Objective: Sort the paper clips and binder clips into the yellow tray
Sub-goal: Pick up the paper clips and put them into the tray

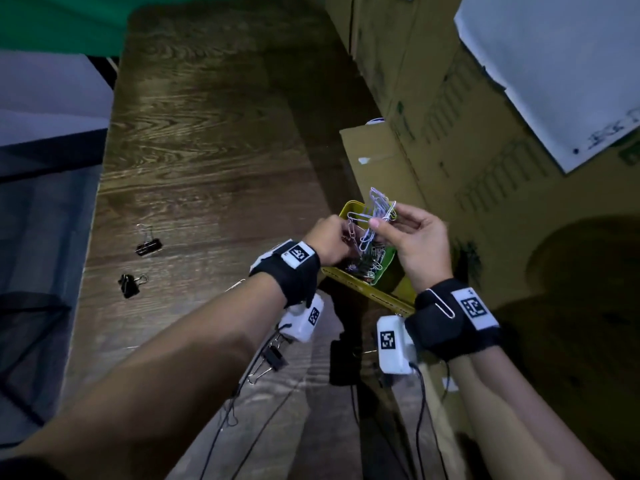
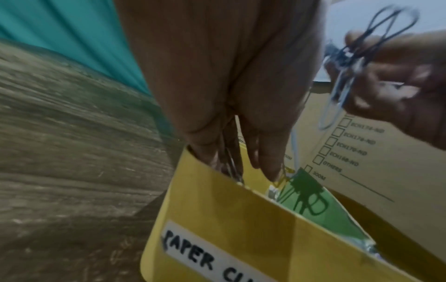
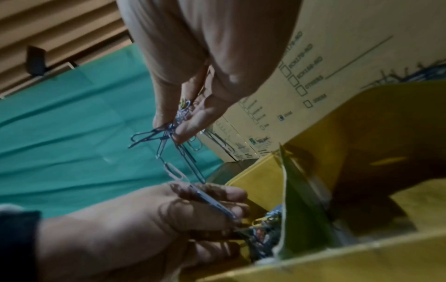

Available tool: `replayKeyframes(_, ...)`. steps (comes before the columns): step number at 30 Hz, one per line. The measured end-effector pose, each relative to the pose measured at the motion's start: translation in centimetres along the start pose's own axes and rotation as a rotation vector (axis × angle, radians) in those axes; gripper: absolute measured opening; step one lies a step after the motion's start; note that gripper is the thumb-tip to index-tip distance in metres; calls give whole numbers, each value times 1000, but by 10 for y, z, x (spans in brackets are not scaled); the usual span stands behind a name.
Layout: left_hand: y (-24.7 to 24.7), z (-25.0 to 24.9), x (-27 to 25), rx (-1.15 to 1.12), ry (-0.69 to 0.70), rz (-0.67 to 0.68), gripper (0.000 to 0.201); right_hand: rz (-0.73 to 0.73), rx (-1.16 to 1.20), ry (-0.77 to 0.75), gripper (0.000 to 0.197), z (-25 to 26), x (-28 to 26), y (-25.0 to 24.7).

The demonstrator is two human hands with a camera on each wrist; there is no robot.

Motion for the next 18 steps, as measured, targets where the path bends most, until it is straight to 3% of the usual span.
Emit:
replayKeyframes(3,-10,-1,-5,65,53,-52,23,-43,-121,3,38,-13,9,-5)
replayKeyframes(6,-25,12,-13,19,33,-107,29,-42,-477,-5,39,-25,17,-8)
replayKeyframes(10,-43,50,-28,-384,-55,-128,19,157,-831,135,32,-56,20,6)
replayKeyframes(12,-52,86,-35,-403,-110,-172,21,222,-1002,139,38,-60,16,13)
replayKeyframes(15,-61,137,-50,-165,-166,-198,20,287,-1102,39,38,-49,2,26)
replayKeyframes(18,-54,153,-70,270,-56,-185,24,270,-1098,-150,30,-39,-13,39)
Point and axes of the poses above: each hand's wrist, its own x-axis towards the middle knuckle, its own y-axis out of the palm, z = x × y, the point moved 8 cm from there along x, towards the middle knuckle, and after that the axes turned 15 degrees about x, right-handed, at the moved point
